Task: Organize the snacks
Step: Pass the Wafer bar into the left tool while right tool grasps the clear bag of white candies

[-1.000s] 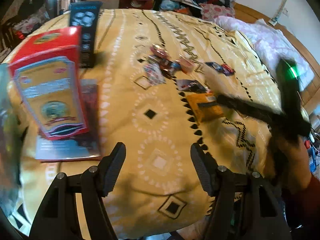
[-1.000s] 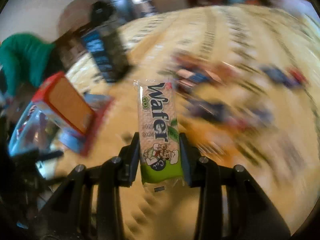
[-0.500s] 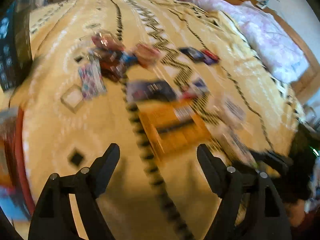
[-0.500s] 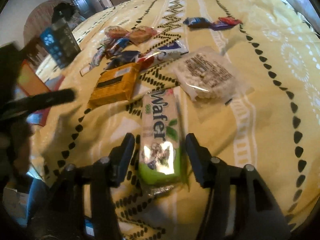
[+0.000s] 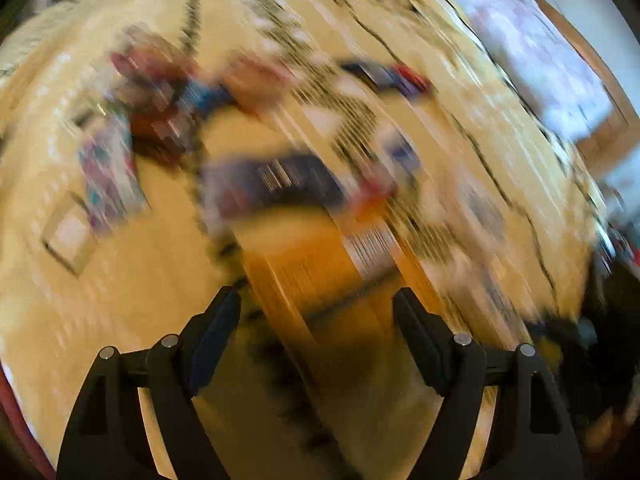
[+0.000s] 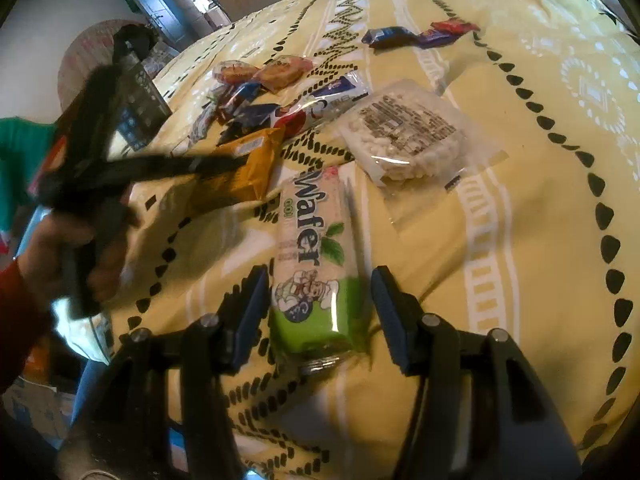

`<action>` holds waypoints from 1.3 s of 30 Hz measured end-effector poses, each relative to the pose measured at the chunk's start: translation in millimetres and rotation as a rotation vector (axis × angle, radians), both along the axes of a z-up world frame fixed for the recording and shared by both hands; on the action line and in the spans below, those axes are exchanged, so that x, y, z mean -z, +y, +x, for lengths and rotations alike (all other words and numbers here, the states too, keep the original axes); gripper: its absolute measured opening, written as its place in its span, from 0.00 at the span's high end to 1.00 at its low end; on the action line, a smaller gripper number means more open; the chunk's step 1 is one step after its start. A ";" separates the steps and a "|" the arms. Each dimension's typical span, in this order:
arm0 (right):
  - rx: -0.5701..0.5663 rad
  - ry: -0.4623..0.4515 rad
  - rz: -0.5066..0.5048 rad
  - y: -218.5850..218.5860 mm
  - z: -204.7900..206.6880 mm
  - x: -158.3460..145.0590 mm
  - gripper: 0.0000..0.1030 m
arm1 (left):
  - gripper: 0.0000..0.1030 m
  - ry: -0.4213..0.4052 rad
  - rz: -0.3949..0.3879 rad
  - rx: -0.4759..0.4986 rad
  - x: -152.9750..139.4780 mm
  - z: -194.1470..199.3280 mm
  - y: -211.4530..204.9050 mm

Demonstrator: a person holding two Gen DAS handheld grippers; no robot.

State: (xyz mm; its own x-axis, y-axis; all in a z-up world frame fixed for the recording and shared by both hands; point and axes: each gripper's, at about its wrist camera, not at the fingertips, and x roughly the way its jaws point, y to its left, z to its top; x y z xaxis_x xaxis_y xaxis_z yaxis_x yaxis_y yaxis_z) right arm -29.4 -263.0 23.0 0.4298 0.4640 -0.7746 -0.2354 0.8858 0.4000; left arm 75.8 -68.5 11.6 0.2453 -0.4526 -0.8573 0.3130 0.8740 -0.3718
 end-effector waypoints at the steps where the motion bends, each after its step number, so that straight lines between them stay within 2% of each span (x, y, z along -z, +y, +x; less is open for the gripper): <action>1: 0.000 -0.001 0.000 0.4 0.0 0.6 0.45 | 0.22 0.029 -0.011 0.042 0.9 -10.7 -1.9; 2: 0.000 -0.001 0.001 1.1 0.3 1.6 0.45 | 0.22 0.041 -0.012 0.107 -0.1 -27.0 -6.0; 4: 0.004 -0.001 0.005 1.4 0.8 1.8 0.44 | 0.22 0.009 0.039 0.188 -6.2 -54.2 -10.9; 5: 0.007 0.000 0.010 0.9 1.0 1.4 0.44 | 0.22 -0.002 0.054 0.188 -8.3 -63.6 -9.3; 8: 0.008 0.003 0.000 -1.0 2.7 -4.0 0.43 | 0.22 0.007 0.010 0.078 -11.5 -74.5 8.6; 10: 0.031 -0.031 -0.008 -6.8 3.3 -17.9 0.24 | 0.22 -0.005 -0.016 0.012 -14.3 -78.0 19.2; 12: 0.057 -0.080 0.003 -14.6 9.4 -34.9 0.12 | 0.22 -0.001 -0.043 -0.045 -15.0 -78.4 24.8; 16: 0.055 -0.146 -0.145 -13.4 53.6 -47.4 0.11 | 0.22 0.001 -0.065 -0.038 -17.1 -77.8 8.5; 17: 0.024 -0.116 -0.205 -9.7 73.6 -41.0 0.11 | 0.22 -0.004 -0.069 -0.024 -20.7 -79.3 0.4; 20: -0.094 0.000 -0.282 1.9 109.6 -15.7 0.11 | 0.21 0.009 -0.102 0.000 -28.8 -86.7 -10.2; 21: -0.112 0.011 -0.282 3.2 112.9 -11.8 0.11 | 0.21 0.011 -0.110 0.005 -32.1 -87.7 -14.3; 24: -0.127 0.018 -0.298 3.4 119.5 -1.2 0.20 | 0.21 0.007 -0.110 0.005 -38.8 -88.3 -33.3; 30: 0.026 -0.088 -0.179 -31.9 97.5 -29.9 0.21 | 0.20 0.007 -0.091 -0.088 -41.7 -74.8 -66.6; 33: 0.111 -0.122 -0.099 -51.6 75.1 -46.1 0.21 | 0.21 -0.015 -0.045 -0.144 -40.1 -61.5 -88.5; 37: 0.150 -0.138 -0.047 -62.3 52.3 -50.8 0.21 | 0.21 -0.041 0.088 -0.223 -26.5 -50.4 -115.6; 39: 0.150 -0.129 -0.028 -63.4 50.5 -48.1 0.21 | 0.21 -0.052 0.151 -0.217 -16.9 -49.7 -130.6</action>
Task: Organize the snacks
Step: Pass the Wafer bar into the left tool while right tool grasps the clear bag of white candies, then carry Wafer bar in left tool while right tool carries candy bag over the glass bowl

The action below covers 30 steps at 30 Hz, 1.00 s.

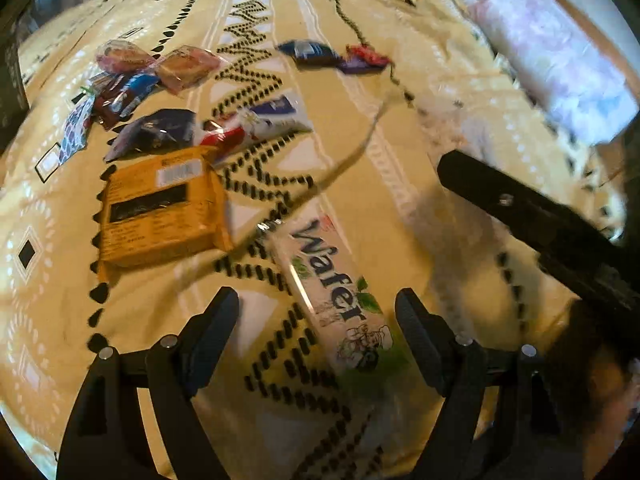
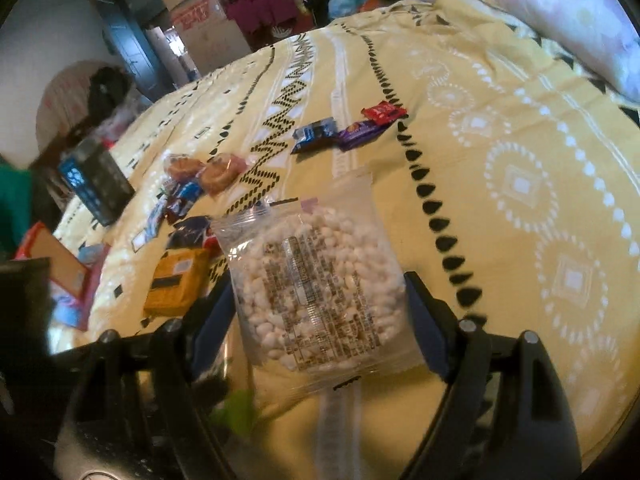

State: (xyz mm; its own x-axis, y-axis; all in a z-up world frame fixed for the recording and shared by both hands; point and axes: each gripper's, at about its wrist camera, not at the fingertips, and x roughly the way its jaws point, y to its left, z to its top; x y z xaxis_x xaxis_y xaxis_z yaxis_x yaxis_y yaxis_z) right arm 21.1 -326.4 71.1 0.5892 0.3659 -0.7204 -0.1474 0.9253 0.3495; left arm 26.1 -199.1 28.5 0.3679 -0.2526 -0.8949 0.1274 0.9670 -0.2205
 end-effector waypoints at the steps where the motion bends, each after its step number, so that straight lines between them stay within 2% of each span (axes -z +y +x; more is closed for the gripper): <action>1: -0.001 0.005 0.006 2.4 0.1 1.5 0.21 | 0.21 -0.015 0.051 0.015 5.2 -0.4 -8.6; 2: -0.001 0.008 0.013 2.5 -2.3 3.5 0.21 | 0.22 -0.030 0.105 0.025 9.6 -1.0 -13.7; 3: 0.000 0.010 0.018 2.1 -3.2 3.8 0.21 | 0.26 -0.037 0.121 0.028 12.0 -1.4 -14.5; 4: 0.001 0.011 0.024 3.0 -4.2 4.6 0.21 | 0.45 -0.046 0.112 0.024 12.7 -2.8 -11.5; 5: 0.003 0.010 0.030 2.5 -6.1 4.8 0.21 | 0.55 -0.057 0.121 0.017 11.0 -3.3 -9.3; 7: 0.008 0.000 0.032 0.2 -12.5 3.3 0.21 | 0.57 -0.093 0.152 0.039 4.0 -6.5 -8.4; 13: 0.024 -0.021 0.036 -1.6 -19.4 -1.7 0.21 | 0.61 -0.197 0.139 0.056 -32.9 -20.3 14.6; 17: 0.023 -0.053 0.035 3.4 -24.9 -16.2 0.21 | 0.62 -0.326 0.126 0.051 -72.7 -39.1 44.1; 20: 0.004 -0.083 0.028 13.5 -27.1 -33.0 0.21 | 0.62 -0.405 0.168 0.043 -101.3 -50.2 62.6; 25: -0.064 -0.132 0.016 47.5 -26.8 -64.2 0.21 | 0.63 -0.490 0.255 -0.056 -140.7 -57.1 105.8; 30: -0.149 -0.182 -0.015 93.6 -28.4 -94.1 0.21 | 0.63 -0.533 0.256 -0.191 -169.4 -67.5 161.4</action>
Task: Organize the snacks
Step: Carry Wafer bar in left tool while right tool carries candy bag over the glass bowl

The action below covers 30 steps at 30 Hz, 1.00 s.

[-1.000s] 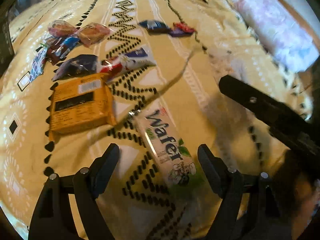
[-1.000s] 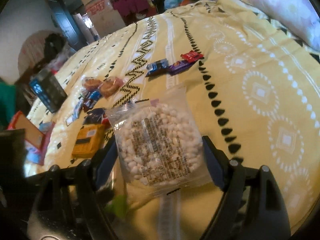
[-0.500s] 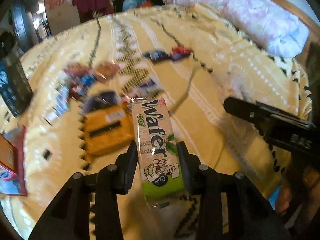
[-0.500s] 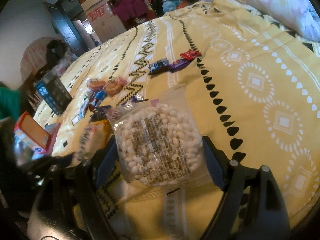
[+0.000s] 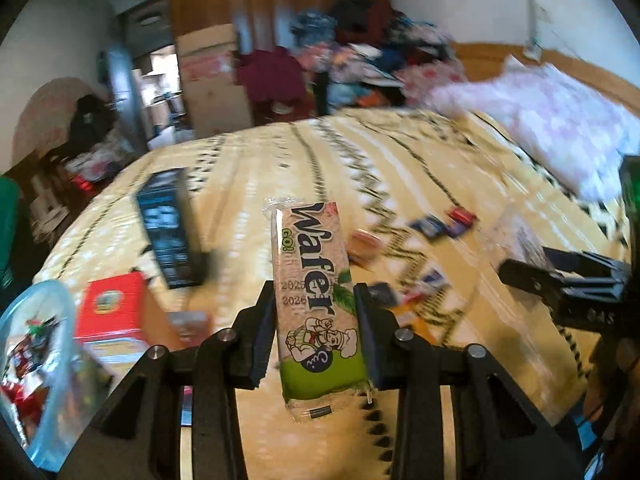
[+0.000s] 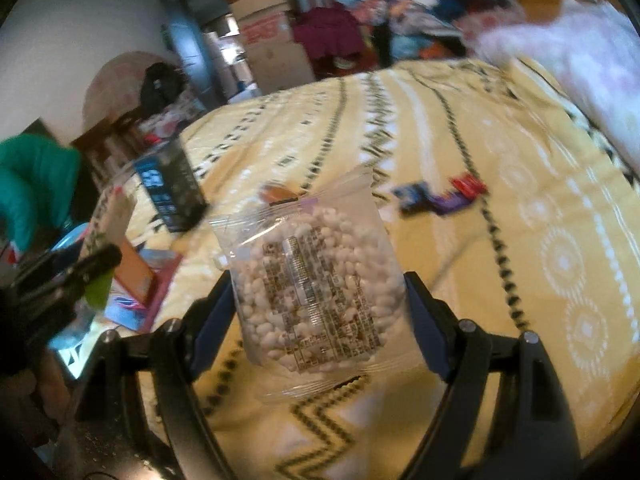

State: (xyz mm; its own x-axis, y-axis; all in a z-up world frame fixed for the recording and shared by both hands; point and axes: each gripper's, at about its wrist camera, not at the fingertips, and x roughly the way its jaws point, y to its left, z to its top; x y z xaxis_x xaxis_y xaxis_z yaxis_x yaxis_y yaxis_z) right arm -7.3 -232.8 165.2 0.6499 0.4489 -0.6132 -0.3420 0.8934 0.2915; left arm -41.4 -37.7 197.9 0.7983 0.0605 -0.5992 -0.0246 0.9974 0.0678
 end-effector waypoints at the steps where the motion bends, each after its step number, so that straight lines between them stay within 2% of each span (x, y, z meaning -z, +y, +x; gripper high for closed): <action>1: -0.017 -0.009 -0.004 9.5 0.1 -6.4 0.21 | 0.63 -0.010 -0.006 -0.021 -4.2 -2.4 9.8; 11: -0.178 -0.098 -0.044 104.2 -1.2 -60.0 0.21 | 0.63 -0.112 -0.034 -0.177 -40.9 -38.0 97.2; 18: -0.298 -0.141 -0.060 174.4 -7.6 -87.5 0.21 | 0.63 -0.133 -0.060 -0.284 -51.4 -62.2 155.3; 24: -0.404 -0.143 -0.053 233.3 -14.7 -97.4 0.21 | 0.63 -0.139 -0.090 -0.372 -54.6 -88.4 208.5; 30: -0.530 -0.112 -0.027 295.4 -18.0 -101.2 0.21 | 0.63 -0.148 -0.155 -0.490 -55.0 -118.4 275.9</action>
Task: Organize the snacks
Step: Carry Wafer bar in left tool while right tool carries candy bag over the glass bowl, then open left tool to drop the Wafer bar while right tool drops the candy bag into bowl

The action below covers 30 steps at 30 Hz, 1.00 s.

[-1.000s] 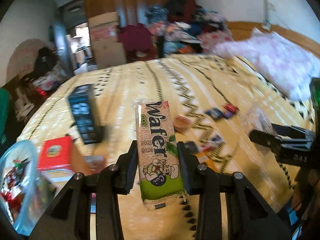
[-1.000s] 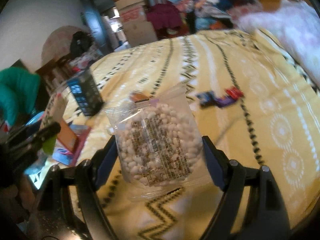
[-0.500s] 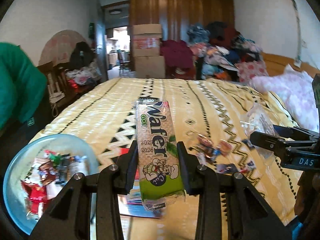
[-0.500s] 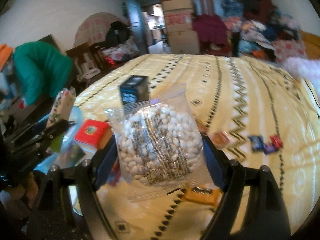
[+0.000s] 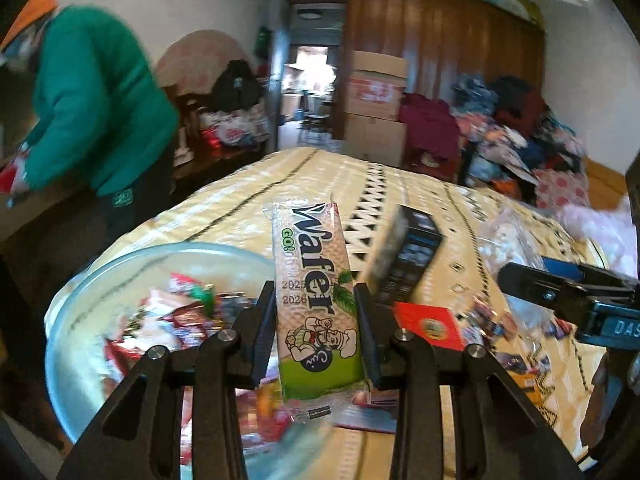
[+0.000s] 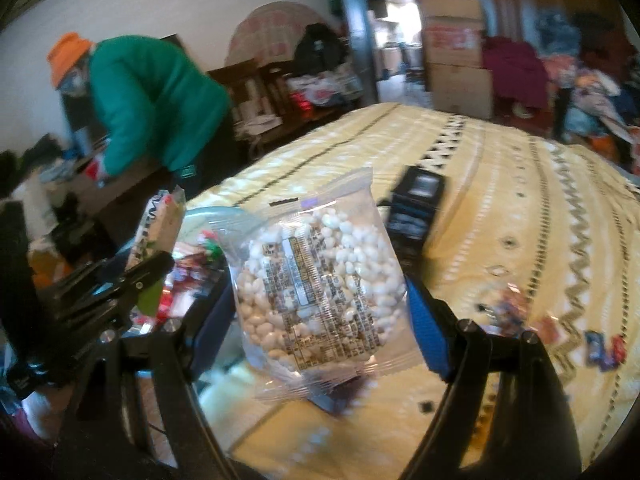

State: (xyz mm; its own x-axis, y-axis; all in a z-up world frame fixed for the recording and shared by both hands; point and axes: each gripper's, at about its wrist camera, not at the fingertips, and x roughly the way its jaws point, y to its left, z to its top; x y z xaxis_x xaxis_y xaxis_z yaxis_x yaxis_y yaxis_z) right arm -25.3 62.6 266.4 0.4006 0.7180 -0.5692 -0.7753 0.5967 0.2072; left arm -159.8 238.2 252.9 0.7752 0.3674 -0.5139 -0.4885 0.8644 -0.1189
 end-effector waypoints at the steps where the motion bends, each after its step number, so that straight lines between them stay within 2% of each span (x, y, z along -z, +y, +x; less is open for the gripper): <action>1: -0.019 0.002 -0.001 10.0 -0.4 -0.8 0.21 | 0.63 0.000 -0.015 -0.029 0.7 -6.3 14.4; 7: -0.153 0.030 -0.004 76.7 -16.0 -8.8 0.21 | 0.63 0.012 -0.085 -0.140 10.1 -31.5 74.0; 14: -0.260 0.092 -0.022 138.5 -28.9 -4.4 0.21 | 0.63 0.038 -0.140 -0.185 29.7 -48.8 110.6; 21: -0.276 0.132 -0.043 165.5 -24.9 -3.2 0.21 | 0.63 0.034 -0.198 -0.235 38.6 -63.6 139.0; 30: -0.305 0.203 -0.067 184.2 -27.4 15.5 0.21 | 0.63 0.046 -0.217 -0.212 38.5 -55.7 157.2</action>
State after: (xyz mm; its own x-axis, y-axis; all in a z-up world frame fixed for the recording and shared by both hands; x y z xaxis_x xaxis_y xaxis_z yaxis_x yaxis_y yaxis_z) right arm -52.7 246.8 250.8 0.0476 0.7457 -0.6646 -0.8665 0.3618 0.3439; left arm -215.5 395.4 214.4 0.6668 0.3964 -0.6310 -0.6648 0.6991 -0.2634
